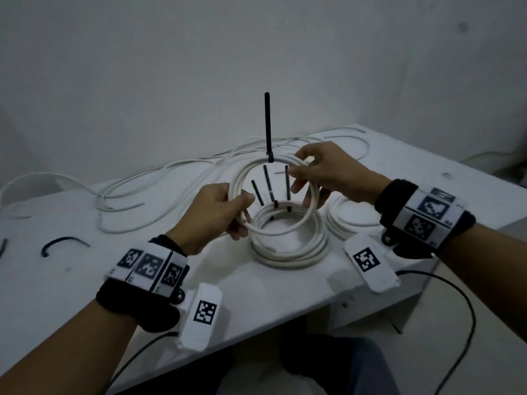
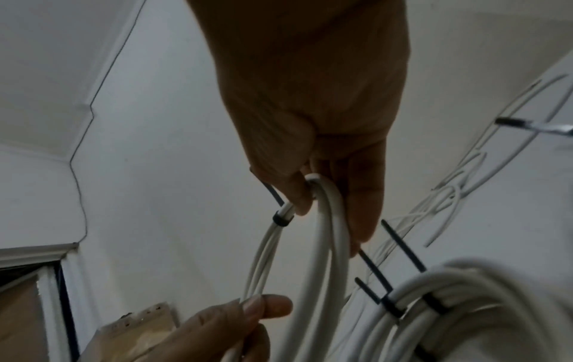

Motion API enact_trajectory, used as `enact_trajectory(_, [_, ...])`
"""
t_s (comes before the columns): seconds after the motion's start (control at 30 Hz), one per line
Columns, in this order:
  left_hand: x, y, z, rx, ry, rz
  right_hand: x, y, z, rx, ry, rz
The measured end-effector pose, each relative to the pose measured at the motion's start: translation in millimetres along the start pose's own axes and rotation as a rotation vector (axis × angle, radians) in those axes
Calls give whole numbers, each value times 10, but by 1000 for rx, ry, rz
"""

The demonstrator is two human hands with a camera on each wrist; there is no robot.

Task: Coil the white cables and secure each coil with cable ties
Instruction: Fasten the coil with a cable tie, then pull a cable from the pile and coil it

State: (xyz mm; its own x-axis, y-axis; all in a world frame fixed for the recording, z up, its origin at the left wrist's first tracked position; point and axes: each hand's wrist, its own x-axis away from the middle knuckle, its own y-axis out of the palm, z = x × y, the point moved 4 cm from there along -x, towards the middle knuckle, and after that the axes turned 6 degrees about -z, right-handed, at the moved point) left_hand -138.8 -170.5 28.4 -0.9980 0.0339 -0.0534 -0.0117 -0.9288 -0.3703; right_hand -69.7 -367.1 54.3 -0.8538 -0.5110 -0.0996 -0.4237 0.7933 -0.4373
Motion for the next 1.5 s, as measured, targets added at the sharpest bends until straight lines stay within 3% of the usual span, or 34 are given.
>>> enact_trajectory(0.13, [-238,437,175,-69,31,6,136,-472,236,68,77,182])
enact_trajectory(0.27, [-580,908,302,-245,-23,-87,276,-909,490,253,185,266])
enact_trajectory(0.47, [-902,1446,303,-587,-91,-238,261,-1188,947,461,359,228])
enact_trajectory(0.67, [-947,1736,224,-991,-56,-277,208,-1147,1318,696,414,145])
enact_trajectory(0.8, [-961,1778,229,-1040,-52,-276,220,-1112,1403,760,405,101])
enact_trajectory(0.9, [-989,1714,276,-946,-89,-258,196,-1108,1383,849,441,22])
enact_trajectory(1.1, [-1002,1320,458,-850,-31,-136,138,-1246,1187,956,567,-158])
enact_trajectory(1.2, [-1063,957,592,-836,17,-13,-19,-1344,822,979,414,-44])
enact_trajectory(1.3, [-1216,533,671,-853,47,61,-362,-1353,469,732,206,64])
enact_trajectory(1.4, [-1457,60,607,-880,11,97,-903,-1209,306,540,142,-2])
enact_trajectory(1.5, [-1777,-360,377,-953,-55,74,-1607,-962,316,501,168,-129])
